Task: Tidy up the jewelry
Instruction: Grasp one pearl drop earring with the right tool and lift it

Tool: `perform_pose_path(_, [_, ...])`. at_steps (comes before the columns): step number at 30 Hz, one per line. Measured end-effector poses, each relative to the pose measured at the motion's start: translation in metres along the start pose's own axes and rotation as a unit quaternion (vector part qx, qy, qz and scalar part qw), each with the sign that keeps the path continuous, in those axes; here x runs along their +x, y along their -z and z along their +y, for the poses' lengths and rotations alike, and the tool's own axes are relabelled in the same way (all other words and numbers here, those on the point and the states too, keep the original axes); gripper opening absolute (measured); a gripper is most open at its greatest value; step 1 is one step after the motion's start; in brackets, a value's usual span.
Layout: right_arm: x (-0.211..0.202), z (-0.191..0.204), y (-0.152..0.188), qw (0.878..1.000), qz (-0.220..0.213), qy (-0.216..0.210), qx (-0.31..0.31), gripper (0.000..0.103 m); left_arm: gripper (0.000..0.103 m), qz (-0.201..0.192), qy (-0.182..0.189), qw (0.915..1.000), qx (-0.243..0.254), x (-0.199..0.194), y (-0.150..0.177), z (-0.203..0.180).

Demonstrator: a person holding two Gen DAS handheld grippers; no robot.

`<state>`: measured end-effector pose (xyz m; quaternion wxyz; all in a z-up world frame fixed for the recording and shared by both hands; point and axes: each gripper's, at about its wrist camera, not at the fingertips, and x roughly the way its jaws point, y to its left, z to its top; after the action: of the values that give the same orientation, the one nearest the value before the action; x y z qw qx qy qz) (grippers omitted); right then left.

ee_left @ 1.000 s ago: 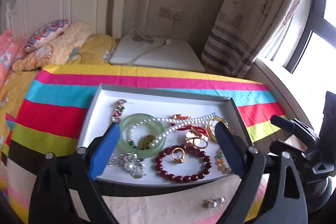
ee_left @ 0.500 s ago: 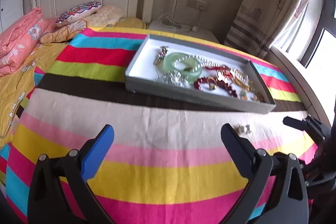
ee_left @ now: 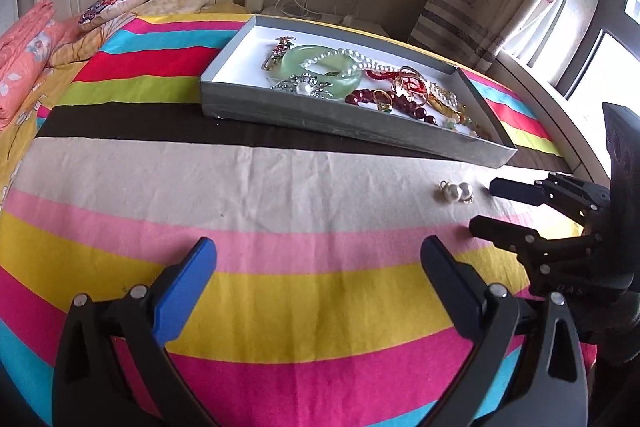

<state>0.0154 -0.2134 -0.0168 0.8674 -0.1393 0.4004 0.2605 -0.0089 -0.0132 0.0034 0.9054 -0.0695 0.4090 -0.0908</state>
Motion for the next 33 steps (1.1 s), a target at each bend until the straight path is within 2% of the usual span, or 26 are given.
perform_pose_path(9, [0.011, 0.009, -0.017, 1.0, -0.001, -0.007, -0.024, 0.038, 0.101, -0.007, 0.013, 0.9998, -0.011, -0.003, 0.0, 0.004])
perform_pose_path(19, [0.01, 0.014, -0.015, 0.999, -0.008, -0.016, -0.033, 0.029, 0.101, -0.007, 0.013, 0.9998, -0.011, -0.003, 0.001, 0.004])
perform_pose_path(23, [0.008, 0.02, -0.012, 0.999, -0.01, -0.015, -0.044, 0.016, 0.101, -0.007, 0.014, 0.9998, -0.012, -0.003, 0.001, 0.004])
perform_pose_path(29, [0.0, 0.024, -0.002, 0.999, -0.014, 0.01, -0.043, 0.016, 0.101, -0.007, 0.014, 0.9998, -0.011, -0.003, 0.001, 0.004])
perform_pose_path(33, [-0.014, 0.009, 0.01, 1.0, -0.031, -0.004, -0.001, 0.016, 0.101, -0.007, 0.012, 0.9998, -0.01, -0.003, 0.001, 0.004])
